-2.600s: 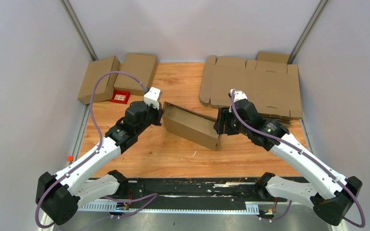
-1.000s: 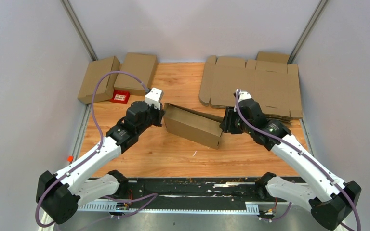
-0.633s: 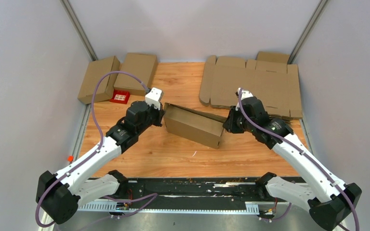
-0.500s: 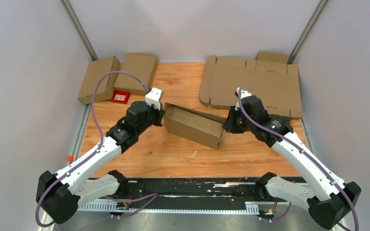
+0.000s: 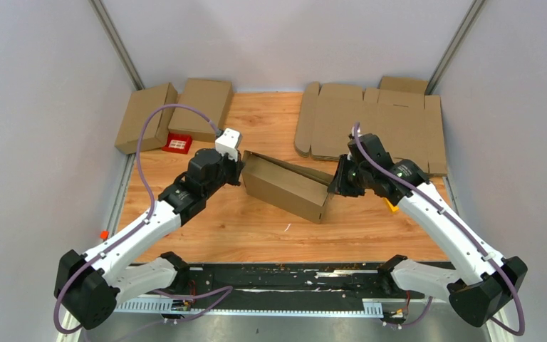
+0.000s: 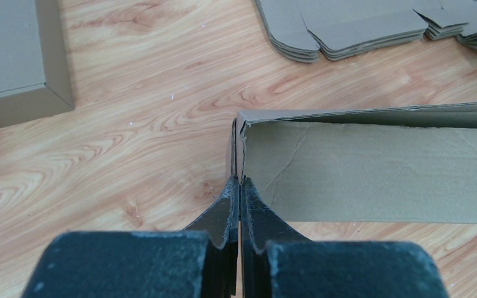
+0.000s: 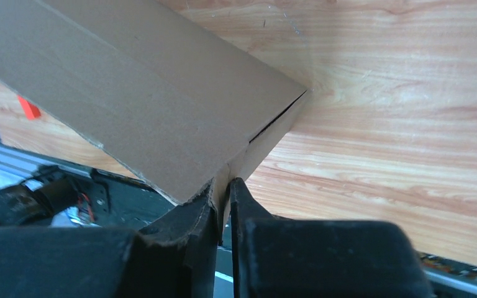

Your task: Fold the paper box

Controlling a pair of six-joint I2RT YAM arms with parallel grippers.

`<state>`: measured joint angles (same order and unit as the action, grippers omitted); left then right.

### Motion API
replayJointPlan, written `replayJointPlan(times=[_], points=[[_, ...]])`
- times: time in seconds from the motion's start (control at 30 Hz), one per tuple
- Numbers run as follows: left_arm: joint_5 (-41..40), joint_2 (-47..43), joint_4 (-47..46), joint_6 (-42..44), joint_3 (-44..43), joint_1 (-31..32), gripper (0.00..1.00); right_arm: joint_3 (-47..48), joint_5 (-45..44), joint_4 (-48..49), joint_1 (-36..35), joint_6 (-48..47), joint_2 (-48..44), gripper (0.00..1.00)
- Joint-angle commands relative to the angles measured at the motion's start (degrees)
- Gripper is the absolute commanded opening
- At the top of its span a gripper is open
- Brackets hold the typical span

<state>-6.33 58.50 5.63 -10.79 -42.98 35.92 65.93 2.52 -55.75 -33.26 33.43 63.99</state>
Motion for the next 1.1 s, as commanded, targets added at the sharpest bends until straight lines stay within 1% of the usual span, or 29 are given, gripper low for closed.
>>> replayJointPlan(times=[0.0,0.13,0.27,0.33,0.5,0.6,0.73,0.9,1.0,1.07], points=[[1.68,1.27,0.0,-1.17,0.08,0.8,0.0,0.81,0.11,-1.29,-0.16,15.43,-0.32,0.11],[1.84,0.85,-1.28,-1.25,1.05,0.74,0.0,-0.33,-1.45,-0.69,0.11,22.36,-1.39,0.12],[2.02,1.23,-1.46,-1.25,1.14,0.74,0.0,-1.32,-1.51,0.93,0.1,26.23,-2.35,0.2],[2.11,1.21,-1.56,-1.34,1.14,0.75,0.0,-1.1,-1.88,0.42,0.07,27.18,-2.31,0.22],[2.11,1.19,-1.61,-1.34,1.12,0.82,0.0,-1.25,-2.4,-0.17,0.09,27.42,-2.6,0.2],[2.02,1.06,-1.52,-1.26,1.14,0.9,0.0,-0.82,-2.51,-0.6,0.02,27.22,-3.62,0.14],[2.07,1.01,-1.57,-1.29,1.06,0.83,0.0,-0.5,-2.13,-0.3,-0.05,27.26,-4.08,0.12],[2.11,1.14,-1.52,-1.43,1.06,0.83,0.0,-0.04,-0.97,0.28,-0.19,26.64,-2.97,0.05],[1.95,1.0,-1.5,-1.34,1.06,0.88,0.0,-0.27,-1.38,-0.2,-0.46,25.85,-2.42,0.05],[1.93,1.03,-1.5,-1.28,1.05,0.94,0.0,0.12,-1.34,-1.08,-0.62,24.8,-2.08,0.1]])
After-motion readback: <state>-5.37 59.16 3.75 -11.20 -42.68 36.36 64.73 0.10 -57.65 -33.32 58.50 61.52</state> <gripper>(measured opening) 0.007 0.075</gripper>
